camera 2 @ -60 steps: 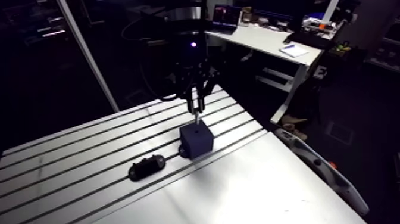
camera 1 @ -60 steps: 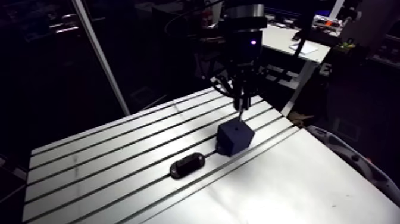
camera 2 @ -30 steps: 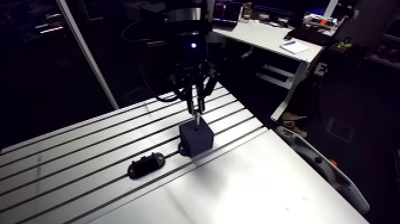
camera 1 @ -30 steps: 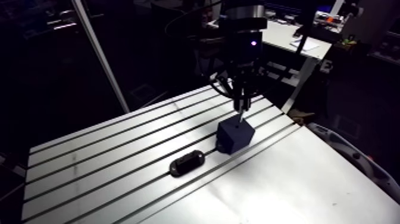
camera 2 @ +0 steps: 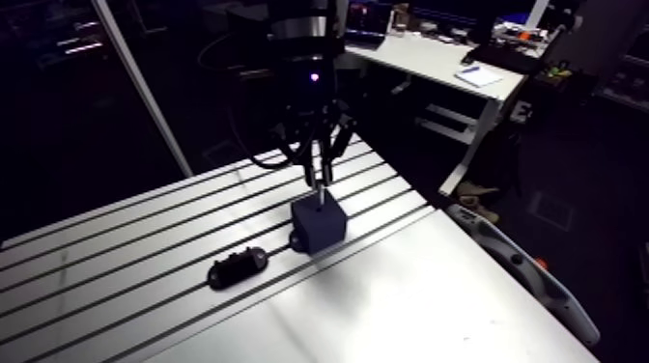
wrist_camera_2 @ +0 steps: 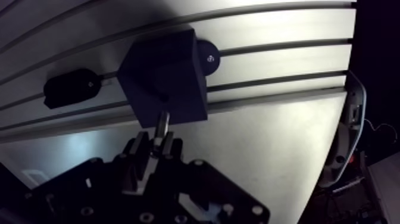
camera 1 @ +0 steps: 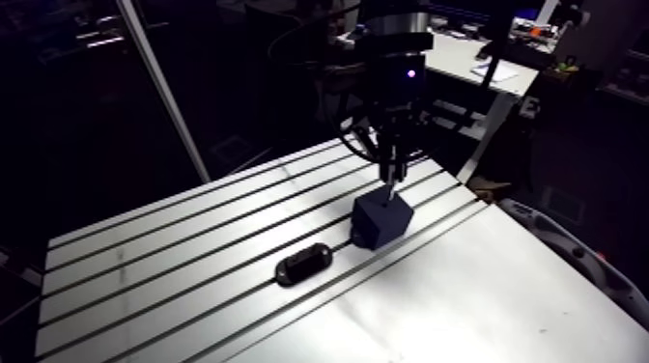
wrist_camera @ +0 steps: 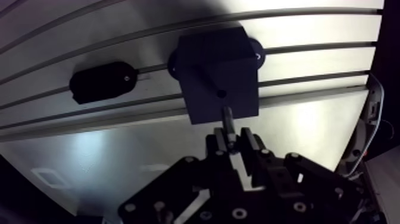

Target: Pick up the M10 bolt and insert it into the hole until fully seated.

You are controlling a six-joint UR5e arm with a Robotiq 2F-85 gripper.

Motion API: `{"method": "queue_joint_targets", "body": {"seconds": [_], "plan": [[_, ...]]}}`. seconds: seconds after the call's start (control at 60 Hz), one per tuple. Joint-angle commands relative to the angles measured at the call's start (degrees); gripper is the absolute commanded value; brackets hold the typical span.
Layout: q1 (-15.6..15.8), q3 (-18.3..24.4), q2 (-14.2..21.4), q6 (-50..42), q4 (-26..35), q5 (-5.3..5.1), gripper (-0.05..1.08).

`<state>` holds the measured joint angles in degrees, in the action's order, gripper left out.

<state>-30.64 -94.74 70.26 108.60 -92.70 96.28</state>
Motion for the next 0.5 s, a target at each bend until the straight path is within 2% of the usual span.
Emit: {"method": "queue_joint_targets", "body": {"seconds": [0.017,0.5], "plan": [[0.1,0.0,0.0,0.0,-0.1,-0.08,1.08],[0.1,-0.4,-0.4,-0.4,-0.2,-0.16,1.08]]}}
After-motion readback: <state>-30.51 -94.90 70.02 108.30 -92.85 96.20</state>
